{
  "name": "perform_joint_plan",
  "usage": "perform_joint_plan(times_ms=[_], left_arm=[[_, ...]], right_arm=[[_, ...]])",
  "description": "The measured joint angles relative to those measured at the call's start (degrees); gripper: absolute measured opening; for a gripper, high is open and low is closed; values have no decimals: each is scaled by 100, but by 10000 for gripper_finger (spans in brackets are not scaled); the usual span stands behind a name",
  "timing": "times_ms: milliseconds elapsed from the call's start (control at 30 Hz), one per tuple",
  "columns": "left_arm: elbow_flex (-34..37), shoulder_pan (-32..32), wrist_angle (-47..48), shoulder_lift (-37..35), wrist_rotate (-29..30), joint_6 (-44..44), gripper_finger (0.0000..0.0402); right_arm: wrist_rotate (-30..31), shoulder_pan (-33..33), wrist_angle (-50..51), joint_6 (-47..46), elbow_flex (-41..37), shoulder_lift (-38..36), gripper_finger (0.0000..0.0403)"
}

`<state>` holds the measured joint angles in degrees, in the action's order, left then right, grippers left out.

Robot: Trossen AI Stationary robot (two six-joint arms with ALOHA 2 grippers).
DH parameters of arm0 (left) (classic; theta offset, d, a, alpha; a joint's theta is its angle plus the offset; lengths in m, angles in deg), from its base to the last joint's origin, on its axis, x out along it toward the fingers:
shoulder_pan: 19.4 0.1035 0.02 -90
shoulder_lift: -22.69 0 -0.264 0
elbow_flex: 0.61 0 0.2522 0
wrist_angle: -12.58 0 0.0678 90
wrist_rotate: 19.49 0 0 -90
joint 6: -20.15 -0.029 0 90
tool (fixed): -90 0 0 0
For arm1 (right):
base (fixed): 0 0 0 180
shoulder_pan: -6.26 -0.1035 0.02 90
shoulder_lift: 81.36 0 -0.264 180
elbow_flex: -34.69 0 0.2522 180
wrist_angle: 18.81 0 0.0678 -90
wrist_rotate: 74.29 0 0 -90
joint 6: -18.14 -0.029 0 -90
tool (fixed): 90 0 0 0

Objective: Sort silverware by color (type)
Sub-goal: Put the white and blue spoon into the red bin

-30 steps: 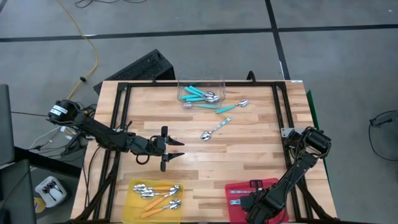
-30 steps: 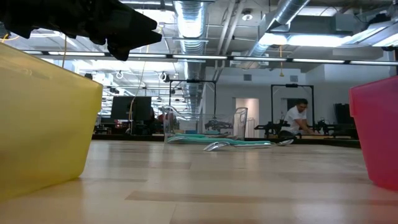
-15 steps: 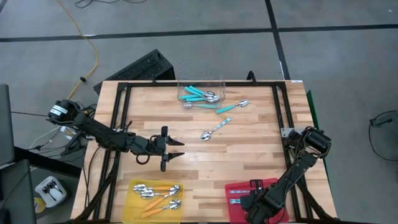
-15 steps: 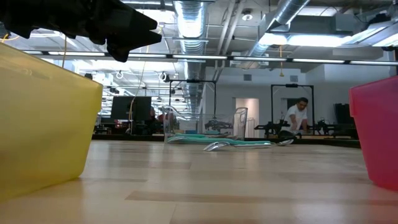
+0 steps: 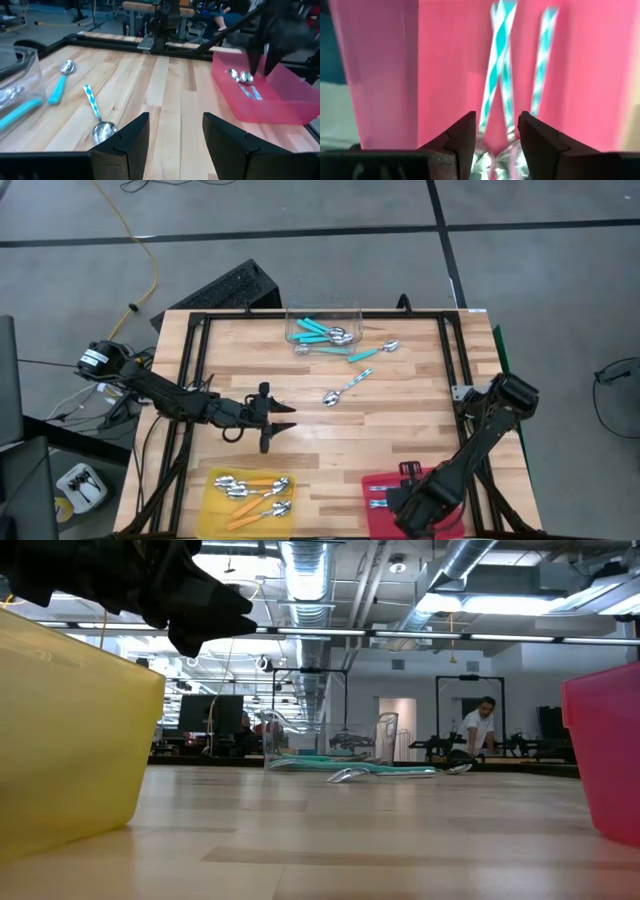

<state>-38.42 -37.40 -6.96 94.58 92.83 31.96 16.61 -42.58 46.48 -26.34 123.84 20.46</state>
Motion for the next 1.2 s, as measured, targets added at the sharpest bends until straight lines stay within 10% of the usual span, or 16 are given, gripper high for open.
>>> perform_joint_plan(times_ms=[533,1200], left_arm=[[0,2,50,0,90,9,167],[0,2,151,0,96,153,167]], right_arm=[[1859,1128,24,2636,0,-1339,169],[403,4462,-1154,5959,-368,-1340,169]])
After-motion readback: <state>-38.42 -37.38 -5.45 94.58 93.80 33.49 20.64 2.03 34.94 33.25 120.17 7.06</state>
